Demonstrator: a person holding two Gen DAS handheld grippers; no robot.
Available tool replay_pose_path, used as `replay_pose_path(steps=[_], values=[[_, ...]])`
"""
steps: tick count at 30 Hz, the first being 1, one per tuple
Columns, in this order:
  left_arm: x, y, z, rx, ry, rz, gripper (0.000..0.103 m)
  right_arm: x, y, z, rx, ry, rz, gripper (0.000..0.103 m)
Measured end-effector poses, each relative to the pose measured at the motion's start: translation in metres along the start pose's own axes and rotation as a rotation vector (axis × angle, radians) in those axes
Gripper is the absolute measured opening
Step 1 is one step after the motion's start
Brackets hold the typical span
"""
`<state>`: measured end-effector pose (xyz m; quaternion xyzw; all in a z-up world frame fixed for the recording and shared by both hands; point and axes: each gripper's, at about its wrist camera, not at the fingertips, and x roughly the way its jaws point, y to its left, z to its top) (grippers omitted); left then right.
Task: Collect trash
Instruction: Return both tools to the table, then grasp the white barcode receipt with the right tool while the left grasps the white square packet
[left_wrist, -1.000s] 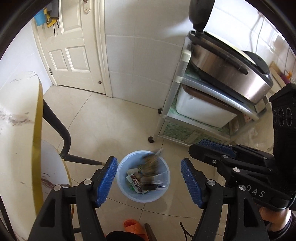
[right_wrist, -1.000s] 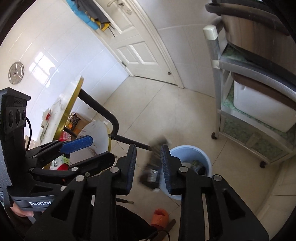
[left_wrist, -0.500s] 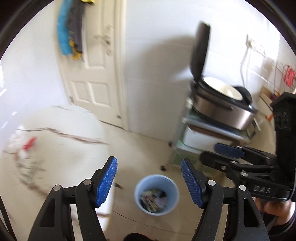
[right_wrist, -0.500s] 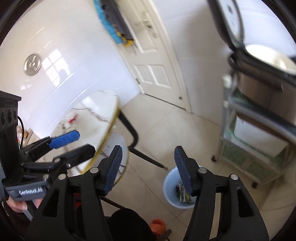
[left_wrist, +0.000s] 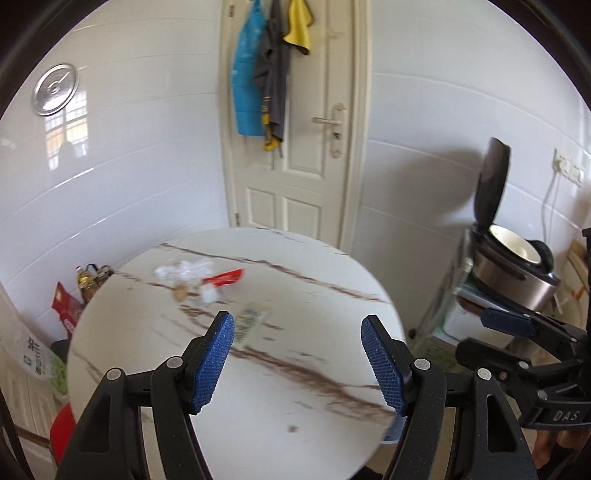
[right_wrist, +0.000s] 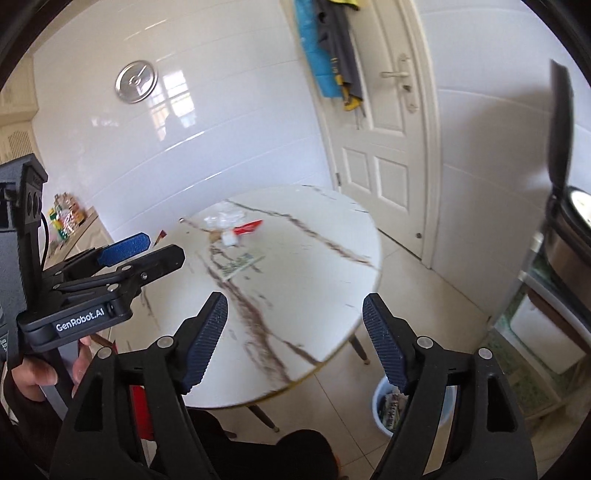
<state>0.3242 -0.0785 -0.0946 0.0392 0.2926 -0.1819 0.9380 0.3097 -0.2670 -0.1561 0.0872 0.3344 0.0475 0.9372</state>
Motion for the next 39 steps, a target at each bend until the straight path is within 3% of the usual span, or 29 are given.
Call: replay_pose_path(steps=[2,11,16,25,30,33,36,39], values=[[-0.009,0.028,-0.002,-0.023,-0.006,0.03,0.067,0.01,0.02,0.002,-0.019,0.005,0.0,0.086],[-0.007,0.12,-0.006,-0.145,0.014,0.156,0.066,0.064,0.076,0.004,-0.104,0.094,-0.02,0.087],[0.021,0.15,-0.004,-0.189,0.043,0.149,0.067,0.097,0.076,0.012,-0.117,0.127,-0.027,0.087],[0.131,0.206,0.025,-0.261,0.204,0.123,0.065,0.192,0.073,0.032,-0.105,0.28,0.002,0.087],[0.156,0.222,0.036,-0.232,0.243,0.152,0.067,0.242,0.076,0.032,-0.058,0.354,-0.041,0.087],[0.169,0.224,0.033,-0.21,0.27,0.121,0.067,0.259,0.079,0.029,-0.046,0.375,-0.068,0.084],[0.176,0.225,0.033,-0.191,0.275,0.101,0.067,0.267,0.087,0.029,-0.071,0.366,-0.092,0.082],[0.179,0.22,0.03,-0.169,0.272,0.077,0.071,0.276,0.095,0.026,-0.15,0.348,-0.144,0.072]])
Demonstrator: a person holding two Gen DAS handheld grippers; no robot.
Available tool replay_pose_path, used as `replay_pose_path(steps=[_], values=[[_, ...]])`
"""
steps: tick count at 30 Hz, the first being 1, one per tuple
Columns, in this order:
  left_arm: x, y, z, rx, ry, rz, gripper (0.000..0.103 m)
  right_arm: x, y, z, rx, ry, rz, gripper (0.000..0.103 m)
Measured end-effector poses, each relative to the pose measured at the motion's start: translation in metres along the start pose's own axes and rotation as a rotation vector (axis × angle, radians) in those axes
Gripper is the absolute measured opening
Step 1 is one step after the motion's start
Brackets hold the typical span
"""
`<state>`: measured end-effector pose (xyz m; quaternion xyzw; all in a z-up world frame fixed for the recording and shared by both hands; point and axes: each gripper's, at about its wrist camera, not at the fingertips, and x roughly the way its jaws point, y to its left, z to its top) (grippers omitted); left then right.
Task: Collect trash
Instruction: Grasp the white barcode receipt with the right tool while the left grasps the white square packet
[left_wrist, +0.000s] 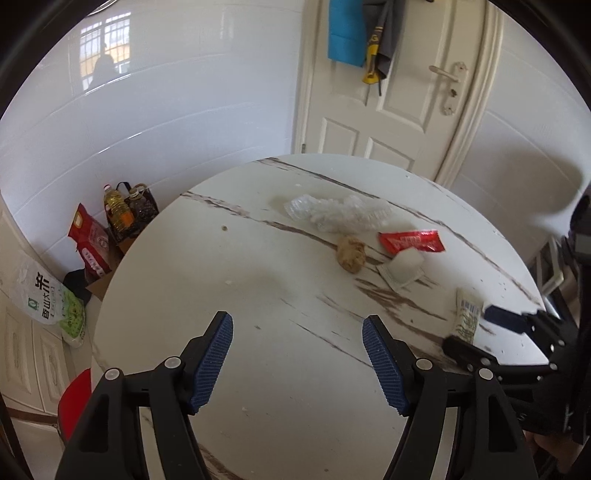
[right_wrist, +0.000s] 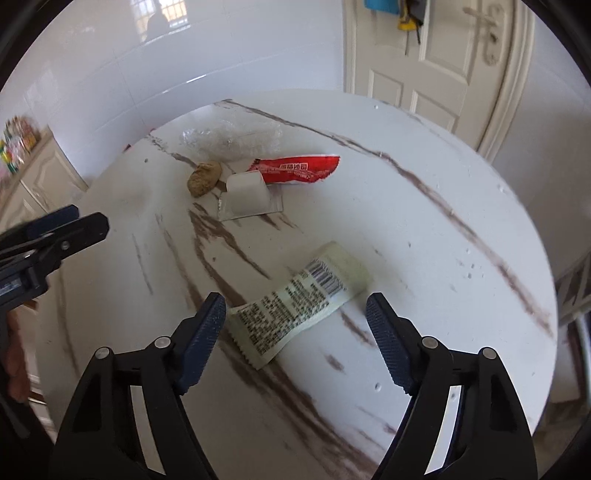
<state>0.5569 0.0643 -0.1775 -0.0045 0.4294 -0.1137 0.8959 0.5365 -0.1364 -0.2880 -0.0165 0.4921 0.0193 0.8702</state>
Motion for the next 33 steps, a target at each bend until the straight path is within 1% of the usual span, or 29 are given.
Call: replay_pose_path(steps=[1,2,3,5,6,7,8,9,10,11,13,16,18,20,25,30,33], values=[[0.002,-0.001,-0.001,0.005,0.001,-0.001,0.072,0.0,0.002,0.0,-0.024,-0.009,-0.013,0.066],[0.002,-0.001,-0.005,0.007,0.001,-0.004,0.073,0.0,0.002,0.0,-0.045,-0.018,-0.015,0.057],[0.003,-0.002,-0.007,0.009,0.001,-0.01,0.073,-0.002,0.0,-0.001,-0.059,-0.026,-0.012,0.052],[0.002,-0.004,-0.015,0.014,0.004,-0.013,0.073,-0.004,-0.006,-0.001,-0.07,-0.028,-0.009,0.026],[0.003,-0.006,-0.016,0.017,0.003,-0.016,0.073,-0.005,-0.01,-0.001,-0.078,-0.026,0.007,0.025],[0.004,-0.007,-0.017,0.017,0.005,-0.019,0.073,-0.005,-0.015,-0.001,-0.085,-0.023,0.027,0.023],[0.005,-0.008,-0.018,0.019,0.009,-0.022,0.073,-0.006,-0.018,-0.001,-0.092,-0.022,0.039,0.014],[0.006,-0.009,-0.019,0.019,0.011,-0.03,0.074,-0.007,-0.022,-0.002,-0.1,-0.024,0.041,0.01],[0.007,-0.009,-0.019,0.017,0.014,-0.036,0.075,-0.008,-0.025,0.0,-0.095,-0.028,0.064,0.008],[0.009,-0.009,-0.019,0.013,0.017,-0.039,0.077,-0.008,-0.032,0.0,-0.077,-0.027,0.1,0.006],[0.011,-0.009,-0.017,0.008,0.015,-0.04,0.077,-0.012,-0.04,-0.002,-0.067,-0.042,0.137,0.005],[0.023,-0.017,-0.01,0.003,0.033,-0.032,0.078,-0.018,-0.05,-0.005,-0.069,-0.059,0.164,0.005],[0.03,-0.026,-0.006,0.004,0.042,-0.035,0.078,-0.018,-0.056,-0.004,-0.078,-0.059,0.167,0.005],[0.039,-0.036,0.003,0.012,0.056,-0.025,0.078,-0.017,-0.061,-0.001,-0.088,-0.044,0.181,0.004],[0.062,-0.057,0.024,0.031,0.117,-0.024,0.078,-0.014,-0.077,0.004,-0.114,0.002,0.204,0.005],[0.076,-0.076,0.046,0.055,0.153,-0.033,0.078,-0.009,-0.091,0.011,-0.104,0.041,0.239,0.005],[0.092,-0.087,0.058,0.074,0.187,-0.027,0.074,-0.004,-0.095,0.018,-0.094,0.056,0.247,0.006]])
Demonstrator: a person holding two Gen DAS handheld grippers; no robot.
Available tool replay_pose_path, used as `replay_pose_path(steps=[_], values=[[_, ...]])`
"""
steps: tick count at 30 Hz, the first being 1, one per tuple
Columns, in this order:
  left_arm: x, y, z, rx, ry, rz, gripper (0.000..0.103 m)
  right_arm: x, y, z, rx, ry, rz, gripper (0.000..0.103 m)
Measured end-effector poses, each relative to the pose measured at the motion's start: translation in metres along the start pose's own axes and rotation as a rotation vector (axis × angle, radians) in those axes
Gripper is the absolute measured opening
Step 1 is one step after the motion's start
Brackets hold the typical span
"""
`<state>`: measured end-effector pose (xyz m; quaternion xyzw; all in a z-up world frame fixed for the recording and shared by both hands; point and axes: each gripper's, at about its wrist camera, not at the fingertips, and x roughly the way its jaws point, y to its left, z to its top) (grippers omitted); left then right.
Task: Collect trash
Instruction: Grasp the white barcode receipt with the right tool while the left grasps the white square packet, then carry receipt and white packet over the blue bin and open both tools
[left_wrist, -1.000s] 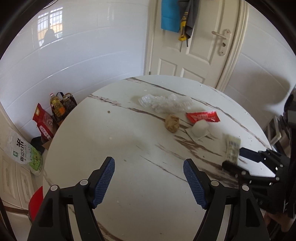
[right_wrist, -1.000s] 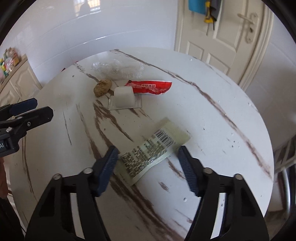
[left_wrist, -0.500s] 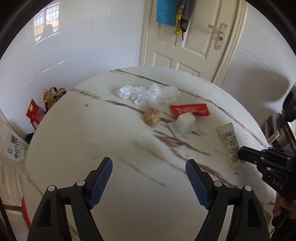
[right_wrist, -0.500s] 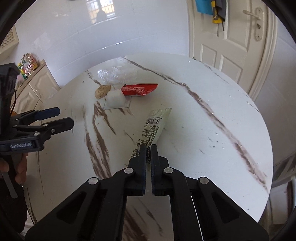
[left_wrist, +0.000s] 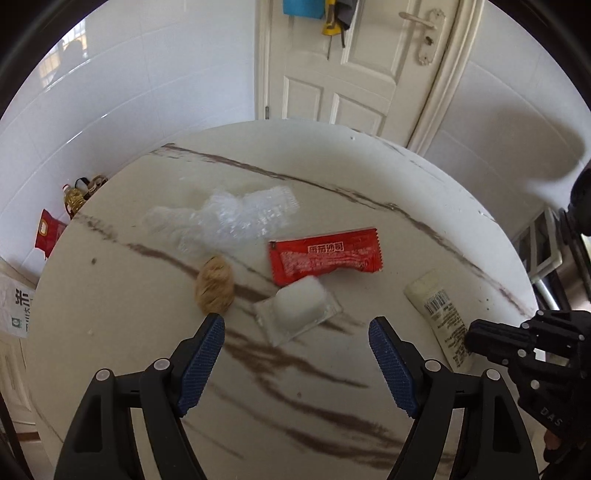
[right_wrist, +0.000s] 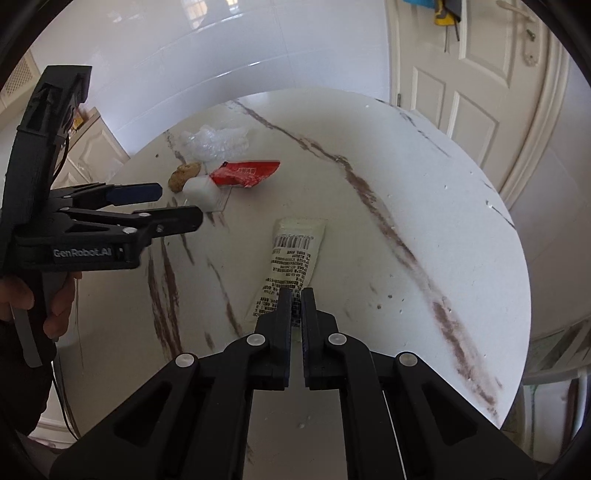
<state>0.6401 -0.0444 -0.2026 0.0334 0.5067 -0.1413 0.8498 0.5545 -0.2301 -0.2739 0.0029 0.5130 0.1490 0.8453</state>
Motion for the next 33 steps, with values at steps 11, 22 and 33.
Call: replay_pose_path(steps=[11,22,33], values=[[0.013,0.001,0.014,0.029,-0.017,-0.003,0.039,0.0,-0.011,0.009,0.043,-0.018,0.047,0.037],[-0.006,0.008,-0.021,-0.006,-0.048,-0.03,0.026,0.017,0.023,0.015,-0.065,-0.024,-0.096,0.038],[-0.048,-0.002,-0.065,-0.012,-0.122,-0.082,0.026,-0.011,0.019,-0.01,-0.043,-0.092,-0.036,0.01]])
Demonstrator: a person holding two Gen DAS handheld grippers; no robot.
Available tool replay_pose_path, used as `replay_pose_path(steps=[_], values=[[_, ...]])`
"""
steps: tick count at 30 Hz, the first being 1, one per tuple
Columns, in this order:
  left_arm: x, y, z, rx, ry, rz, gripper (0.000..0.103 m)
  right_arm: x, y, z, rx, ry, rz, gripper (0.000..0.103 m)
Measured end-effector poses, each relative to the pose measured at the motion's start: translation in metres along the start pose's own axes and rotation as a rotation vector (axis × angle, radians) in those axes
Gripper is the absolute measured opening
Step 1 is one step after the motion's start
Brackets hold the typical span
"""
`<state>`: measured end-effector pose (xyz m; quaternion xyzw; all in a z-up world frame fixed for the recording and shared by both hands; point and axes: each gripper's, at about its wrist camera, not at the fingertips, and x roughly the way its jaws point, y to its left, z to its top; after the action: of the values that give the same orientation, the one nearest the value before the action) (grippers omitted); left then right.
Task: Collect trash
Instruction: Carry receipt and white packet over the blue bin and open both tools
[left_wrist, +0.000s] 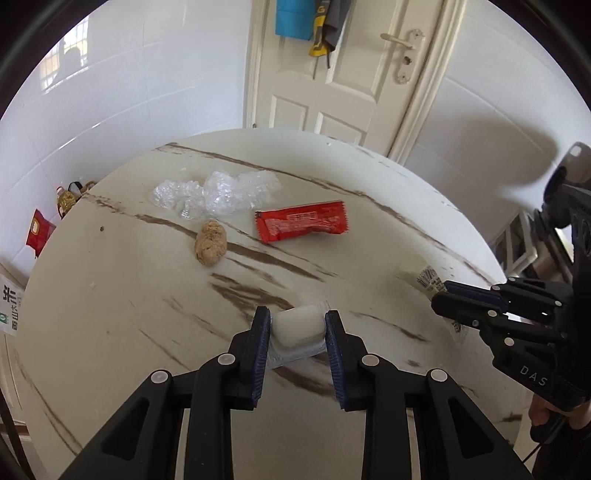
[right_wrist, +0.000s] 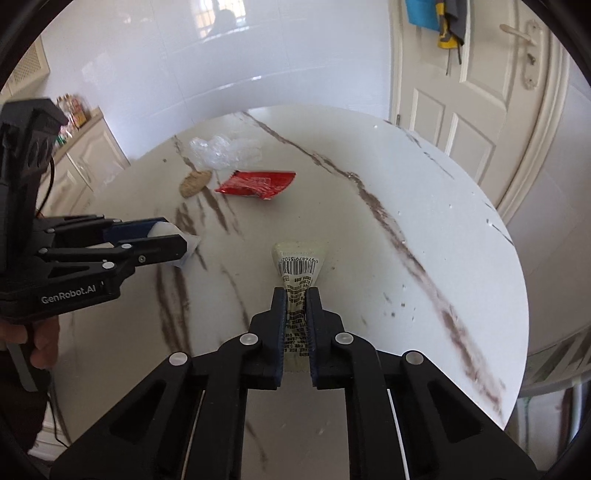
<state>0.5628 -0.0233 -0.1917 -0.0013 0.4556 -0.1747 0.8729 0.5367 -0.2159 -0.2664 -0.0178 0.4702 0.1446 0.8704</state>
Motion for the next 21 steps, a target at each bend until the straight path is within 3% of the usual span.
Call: replay_pose_path(steps=[11,16,21], values=[[-0.056,-0.078,-0.043,0.076,-0.077,-0.066,0.025,-0.07,0.009,-0.053,0.041,-0.117,0.014,0.01],[-0.066,-0.152,-0.056,0.159,-0.086,-0.135,0.025,-0.12,-0.017,-0.096,0.094,-0.165,-0.028,0.01],[-0.046,-0.226,-0.062,0.241,-0.048,-0.21,0.025,-0.165,-0.066,-0.144,0.194,-0.196,-0.115,0.011]])
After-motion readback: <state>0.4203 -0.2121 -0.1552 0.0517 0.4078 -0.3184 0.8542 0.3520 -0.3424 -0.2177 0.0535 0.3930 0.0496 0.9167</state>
